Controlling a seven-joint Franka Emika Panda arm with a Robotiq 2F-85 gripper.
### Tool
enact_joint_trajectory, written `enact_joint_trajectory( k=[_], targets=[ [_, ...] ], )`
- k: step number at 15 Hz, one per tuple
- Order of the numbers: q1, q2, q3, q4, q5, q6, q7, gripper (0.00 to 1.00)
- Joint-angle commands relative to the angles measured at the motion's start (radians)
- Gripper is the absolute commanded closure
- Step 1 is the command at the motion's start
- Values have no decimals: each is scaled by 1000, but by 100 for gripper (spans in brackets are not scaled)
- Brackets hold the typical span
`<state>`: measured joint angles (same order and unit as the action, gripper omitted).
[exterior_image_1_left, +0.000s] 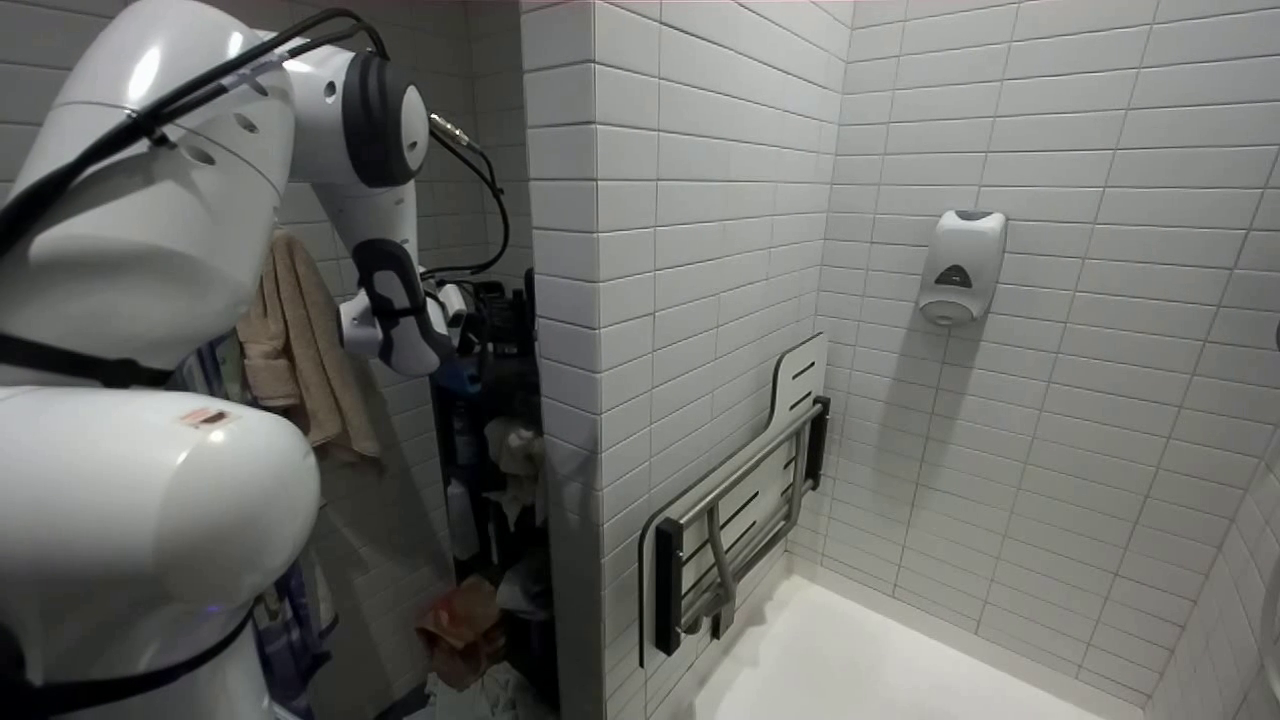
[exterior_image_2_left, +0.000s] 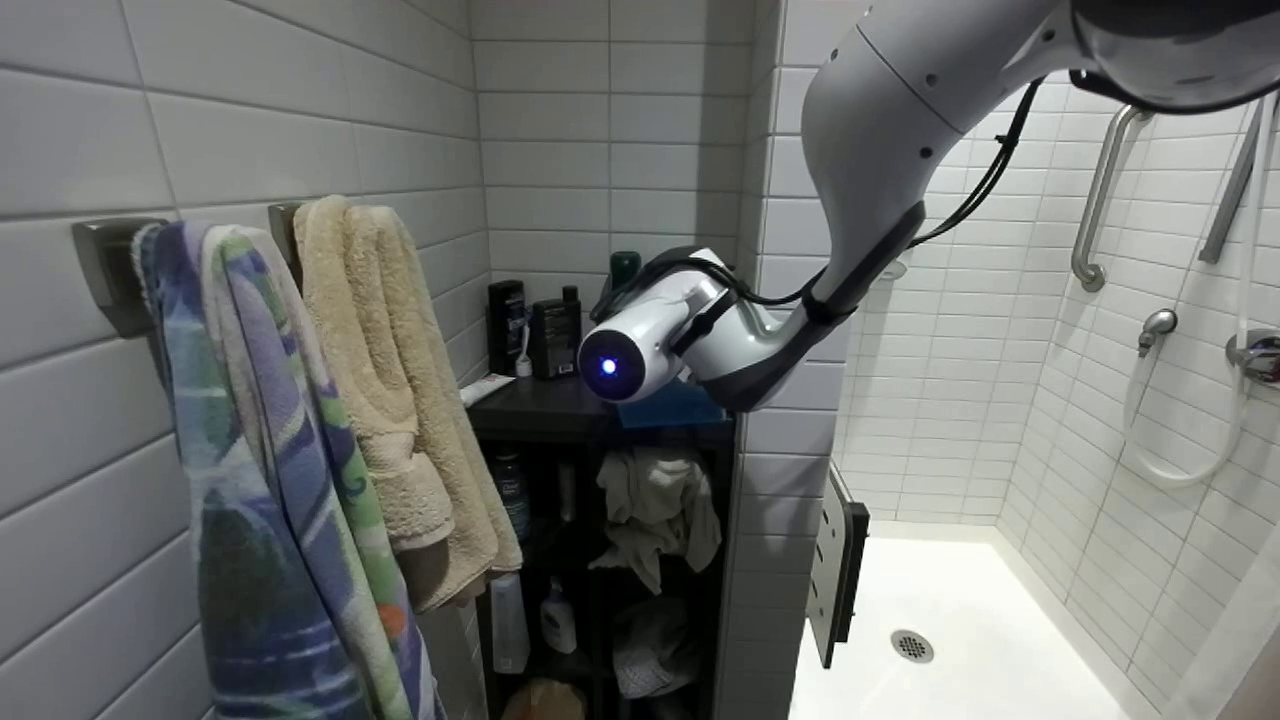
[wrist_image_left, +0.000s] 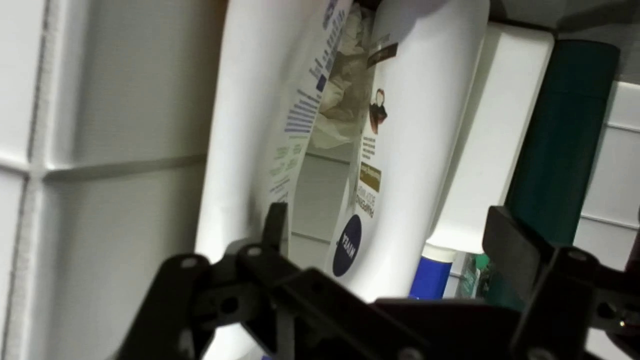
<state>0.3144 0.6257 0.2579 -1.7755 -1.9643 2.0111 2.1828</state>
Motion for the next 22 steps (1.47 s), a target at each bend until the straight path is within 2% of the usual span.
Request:
enact_joint_trajectory(
  k=[1,9,22],
  targets=[
    [-12,27,8,39,-36,57,38,0],
    [7,72,-13,108,-132,1,86,0],
    [5,146,-21,175,-139,-39,76,0]
  ],
)
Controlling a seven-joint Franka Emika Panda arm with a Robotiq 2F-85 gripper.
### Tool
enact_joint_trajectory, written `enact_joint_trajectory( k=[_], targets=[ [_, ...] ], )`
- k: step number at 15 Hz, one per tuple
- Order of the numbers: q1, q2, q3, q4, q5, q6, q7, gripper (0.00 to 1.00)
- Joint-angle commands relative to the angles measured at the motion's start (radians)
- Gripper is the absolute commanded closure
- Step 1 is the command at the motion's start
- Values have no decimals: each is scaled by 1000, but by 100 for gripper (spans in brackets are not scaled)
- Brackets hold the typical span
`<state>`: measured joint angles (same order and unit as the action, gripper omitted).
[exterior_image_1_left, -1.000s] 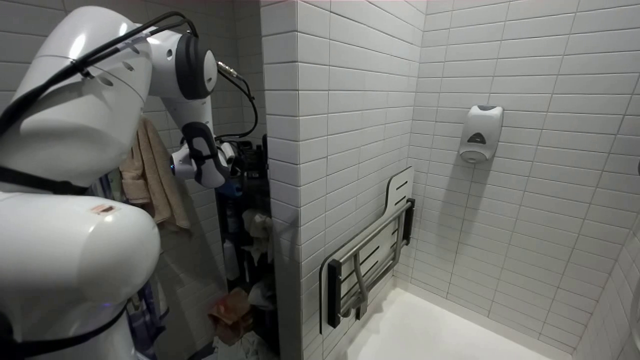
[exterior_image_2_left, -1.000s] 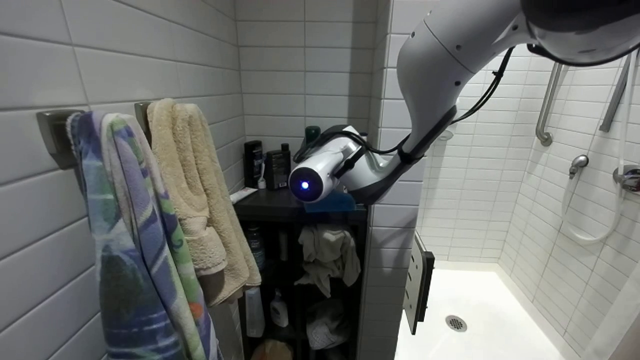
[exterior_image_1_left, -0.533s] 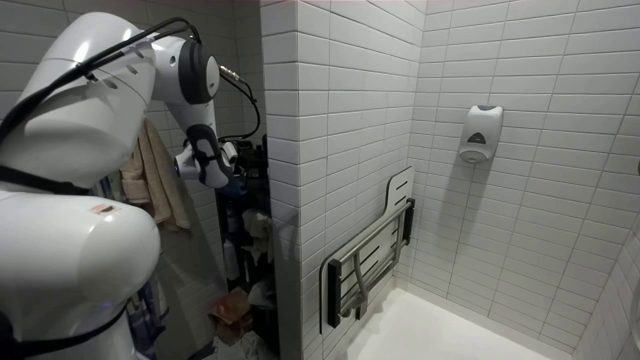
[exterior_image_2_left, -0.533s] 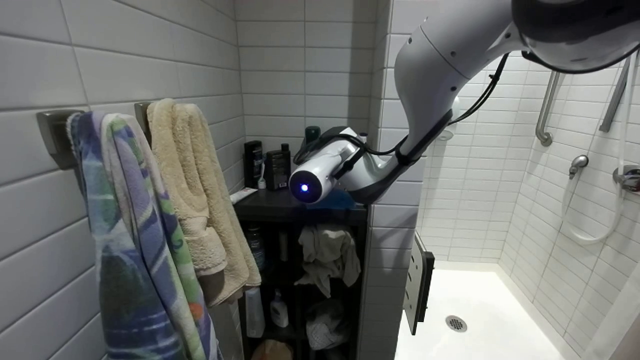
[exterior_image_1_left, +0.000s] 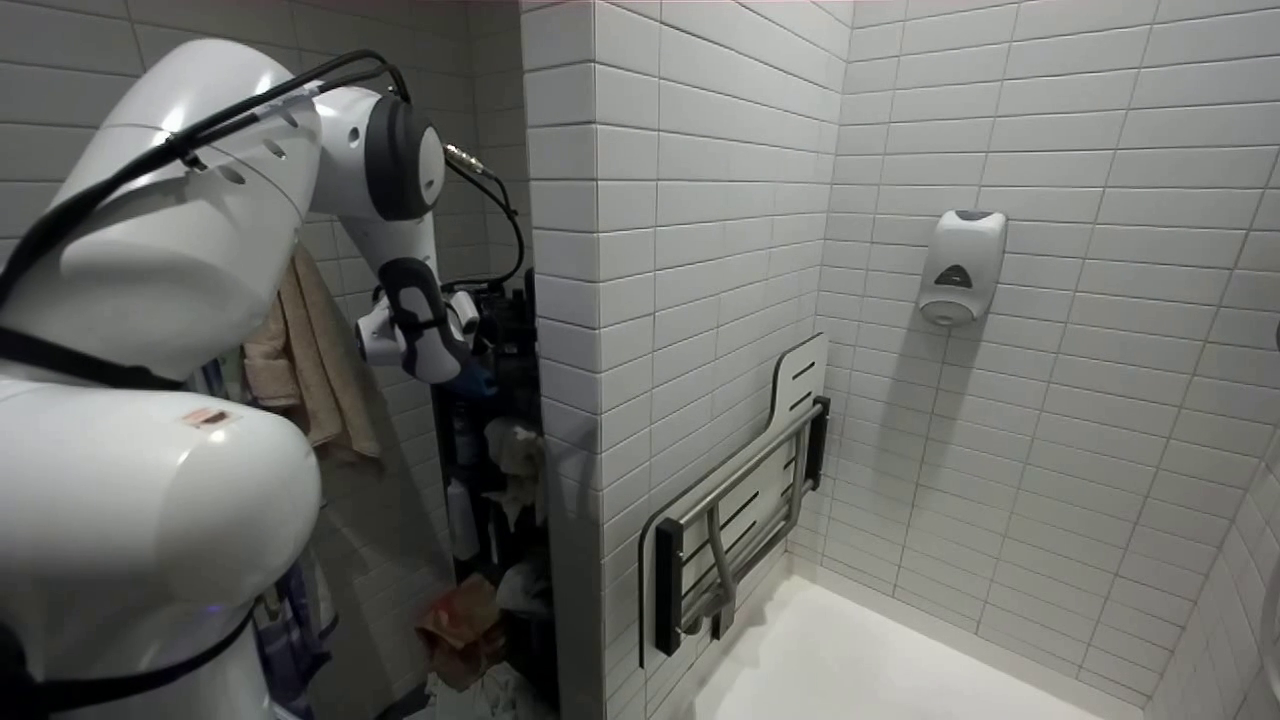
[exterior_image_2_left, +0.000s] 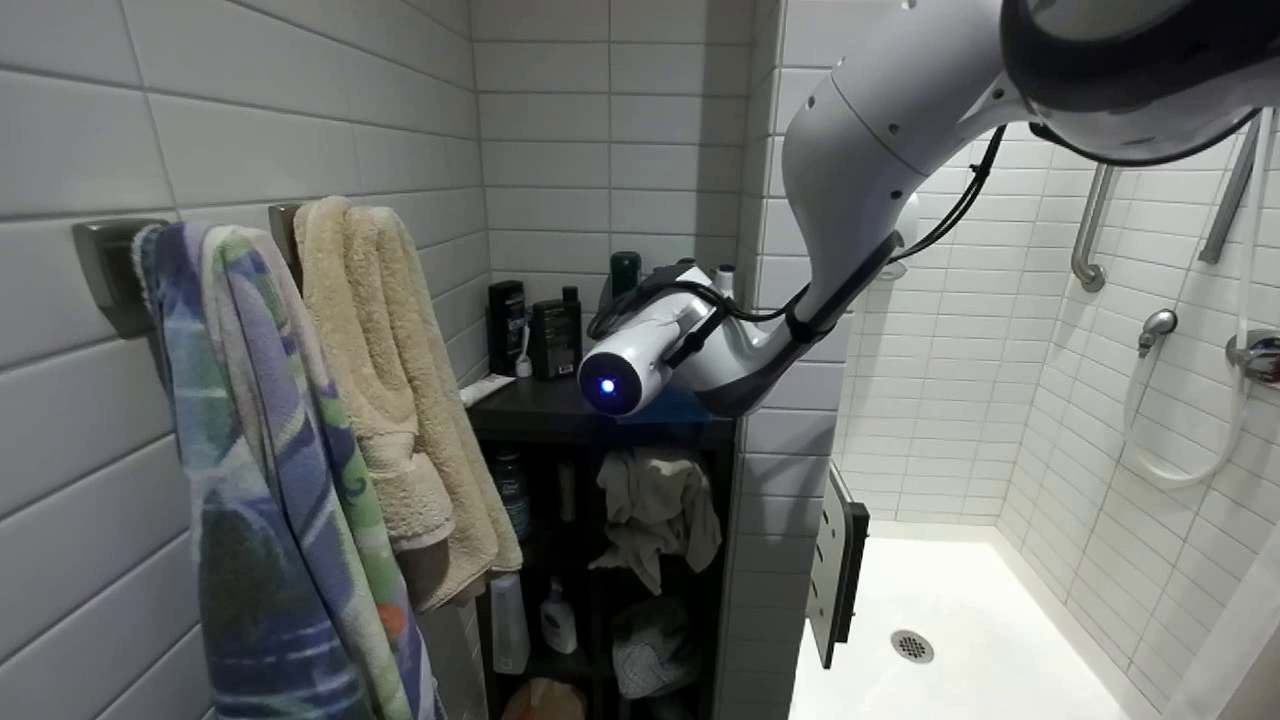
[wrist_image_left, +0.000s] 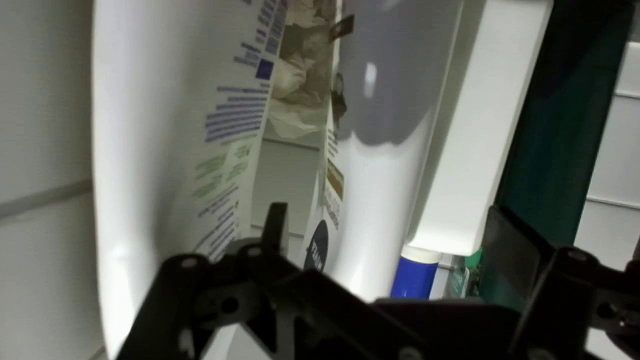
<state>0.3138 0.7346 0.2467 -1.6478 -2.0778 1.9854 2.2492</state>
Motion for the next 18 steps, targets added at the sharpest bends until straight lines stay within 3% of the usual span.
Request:
enact_joint_trajectory(
  k=[1,12,13,14,18],
  targets=[
    [5,47,-13,59,-25,-13,9,0],
    [8,81,-24,131,-29,-1,18,0],
    [9,81,-24,131,-30,-1,19,6],
    [10,80,-25,132,-31,-1,21,26],
    [16,76,-22,126,-29,1,25,53]
  ],
)
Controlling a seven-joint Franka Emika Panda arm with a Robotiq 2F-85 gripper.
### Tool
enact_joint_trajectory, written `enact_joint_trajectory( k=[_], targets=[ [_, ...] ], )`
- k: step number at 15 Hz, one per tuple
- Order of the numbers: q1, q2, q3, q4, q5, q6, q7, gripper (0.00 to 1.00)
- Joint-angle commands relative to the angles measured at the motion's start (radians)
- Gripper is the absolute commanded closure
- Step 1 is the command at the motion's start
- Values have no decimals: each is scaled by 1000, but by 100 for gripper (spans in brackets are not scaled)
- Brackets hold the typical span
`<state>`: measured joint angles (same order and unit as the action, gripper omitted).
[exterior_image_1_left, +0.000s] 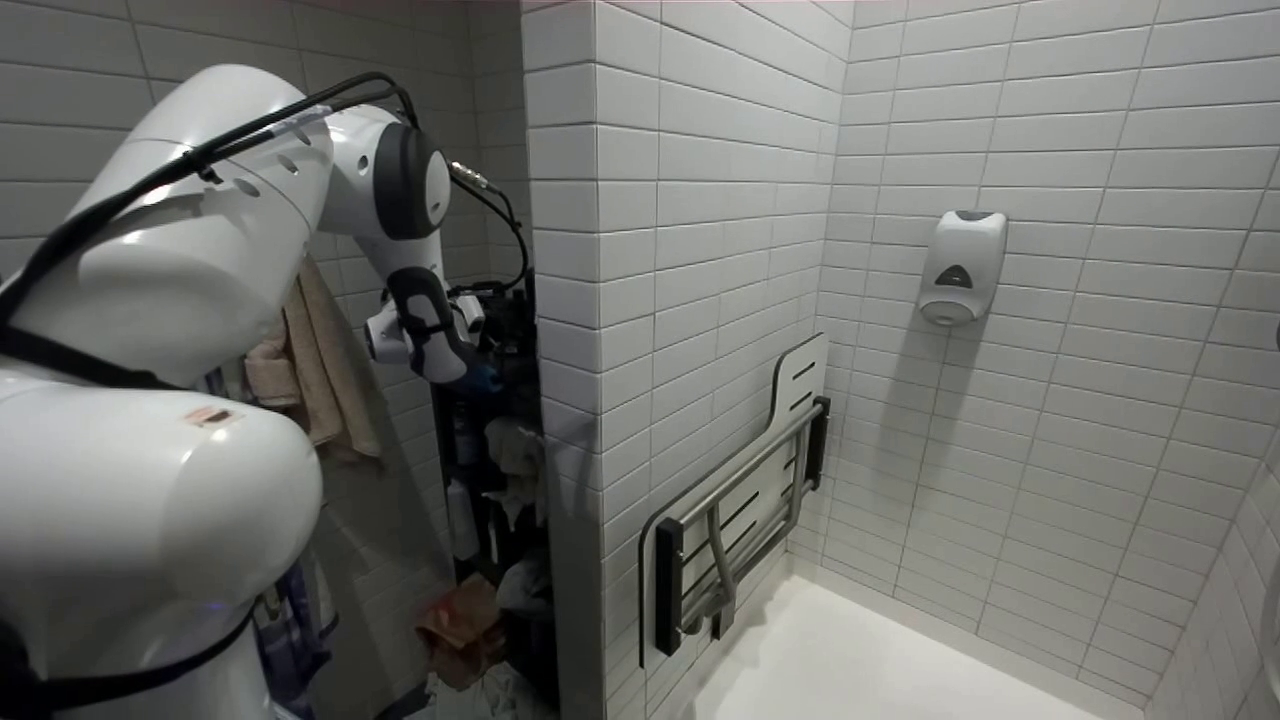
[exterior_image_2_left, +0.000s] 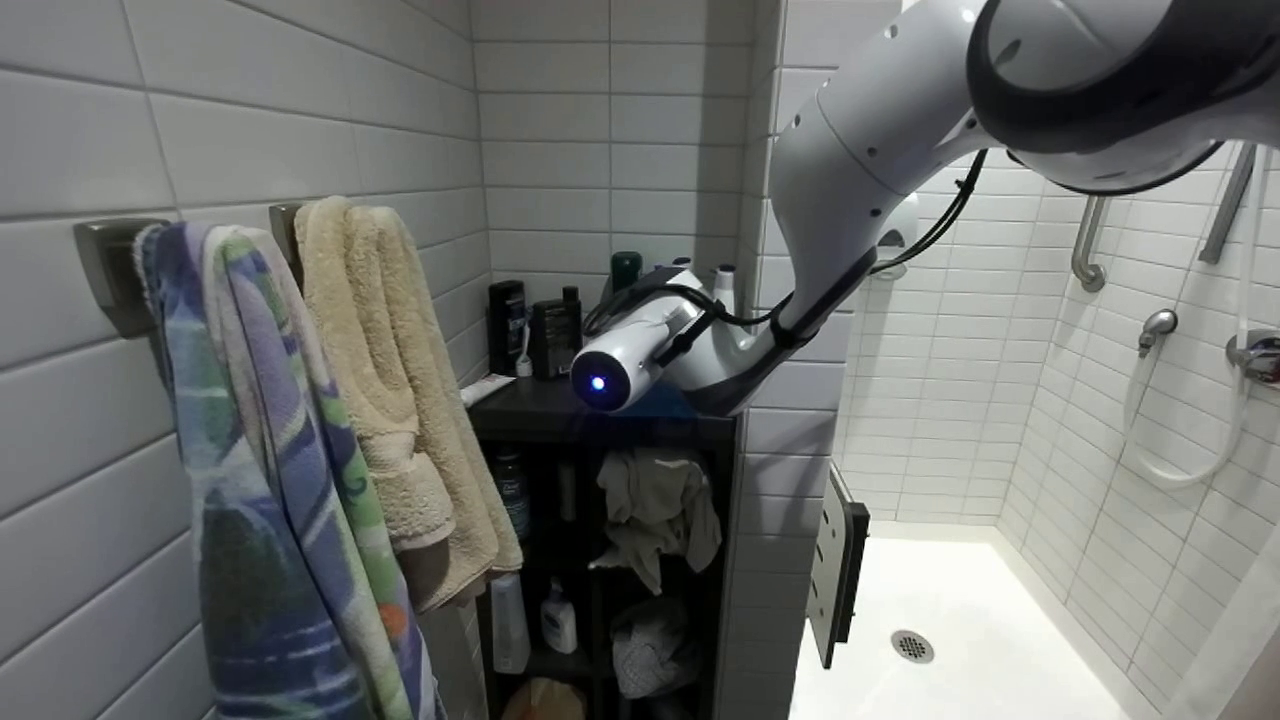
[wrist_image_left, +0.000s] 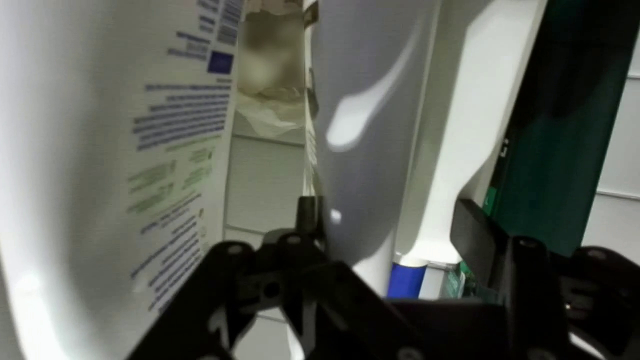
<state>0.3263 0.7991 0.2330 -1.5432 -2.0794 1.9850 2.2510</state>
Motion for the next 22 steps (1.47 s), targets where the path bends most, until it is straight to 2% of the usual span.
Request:
enact_joint_trajectory(
  k=[1,4,7,11,12,22],
  targets=[
    [5,11,-8,21,-27,2,25,62],
    [5,8,-8,16,-25,1,28,83],
    [2,4,-9,9,-24,-8,33,92],
    [0,-20,-5,-19,-21,-13,47,96],
    [3,-33,-3,-34,-21,-17,53,94],
    [5,-135,22,-171,-14,-14,56,94]
  ],
)
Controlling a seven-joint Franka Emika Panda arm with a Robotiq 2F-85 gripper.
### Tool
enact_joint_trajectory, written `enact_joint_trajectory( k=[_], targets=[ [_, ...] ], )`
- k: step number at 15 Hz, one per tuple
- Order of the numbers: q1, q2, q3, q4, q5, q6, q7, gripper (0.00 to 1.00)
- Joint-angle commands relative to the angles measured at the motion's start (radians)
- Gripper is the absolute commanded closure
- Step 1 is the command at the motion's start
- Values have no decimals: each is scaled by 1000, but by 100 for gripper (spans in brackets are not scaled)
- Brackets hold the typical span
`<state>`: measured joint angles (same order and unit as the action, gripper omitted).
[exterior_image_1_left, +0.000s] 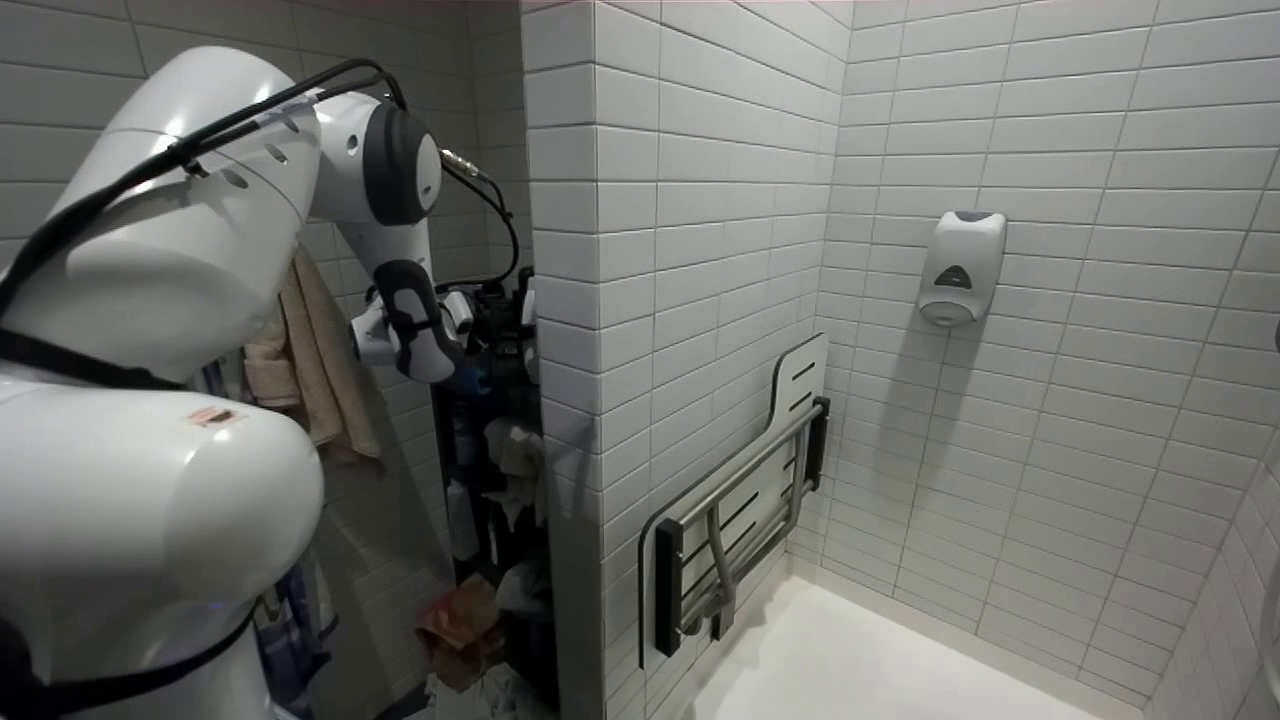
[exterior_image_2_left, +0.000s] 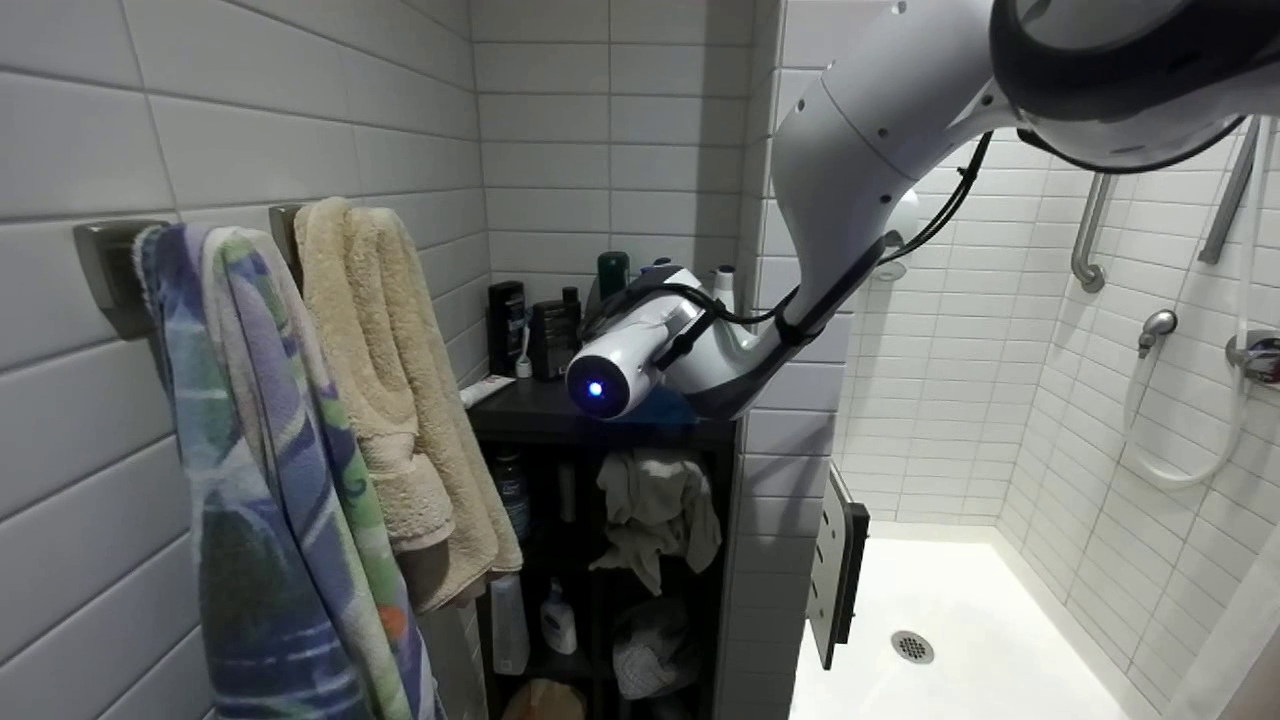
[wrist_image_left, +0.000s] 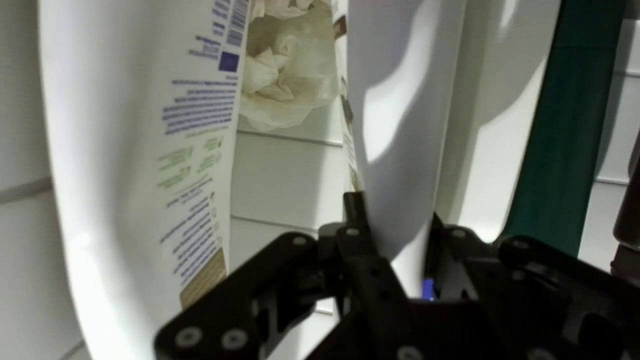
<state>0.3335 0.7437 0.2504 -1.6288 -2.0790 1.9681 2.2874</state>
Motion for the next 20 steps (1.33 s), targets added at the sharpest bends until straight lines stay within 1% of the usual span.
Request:
enact_joint_trajectory(
  k=[1,8,13,20],
  targets=[
    [-2,-88,7,-99,-13,-1,16,94],
    [5,-145,14,-190,-13,-52,14,94],
    [2,-202,35,-258,-23,-37,26,94],
    [1,-260,56,-318,-20,-40,29,94]
  ],
)
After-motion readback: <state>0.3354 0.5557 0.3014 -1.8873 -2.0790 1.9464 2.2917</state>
